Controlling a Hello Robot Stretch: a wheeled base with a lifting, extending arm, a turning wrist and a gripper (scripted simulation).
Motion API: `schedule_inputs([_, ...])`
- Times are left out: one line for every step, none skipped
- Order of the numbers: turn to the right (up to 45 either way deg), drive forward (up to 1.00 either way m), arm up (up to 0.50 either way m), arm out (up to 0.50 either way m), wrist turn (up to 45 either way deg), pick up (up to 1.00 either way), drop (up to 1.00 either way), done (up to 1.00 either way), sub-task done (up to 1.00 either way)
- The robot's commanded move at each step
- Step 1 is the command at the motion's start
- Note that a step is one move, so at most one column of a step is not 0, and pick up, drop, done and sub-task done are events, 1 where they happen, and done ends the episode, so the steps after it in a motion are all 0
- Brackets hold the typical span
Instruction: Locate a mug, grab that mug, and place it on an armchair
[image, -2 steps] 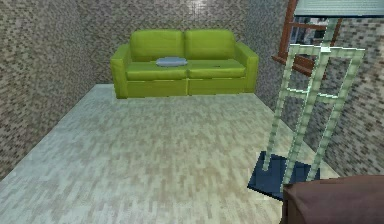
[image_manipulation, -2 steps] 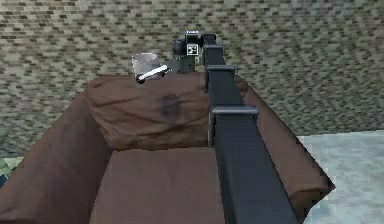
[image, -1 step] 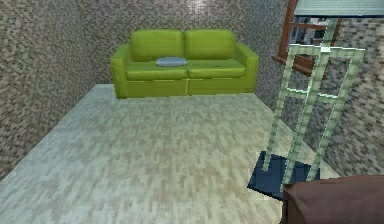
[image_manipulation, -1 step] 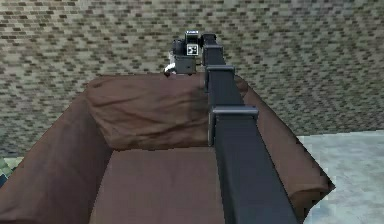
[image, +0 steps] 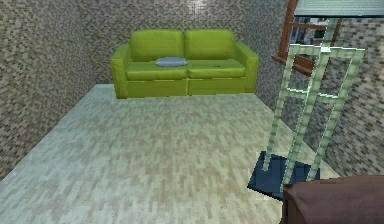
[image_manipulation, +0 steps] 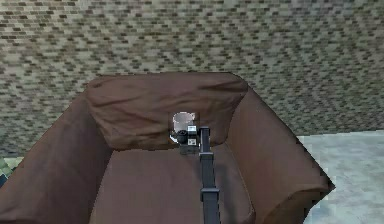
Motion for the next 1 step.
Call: schedule_inputs([0.0, 0.00, -0.32, 0.00, 0.0, 0.00, 0.00, 0.00, 0.00])
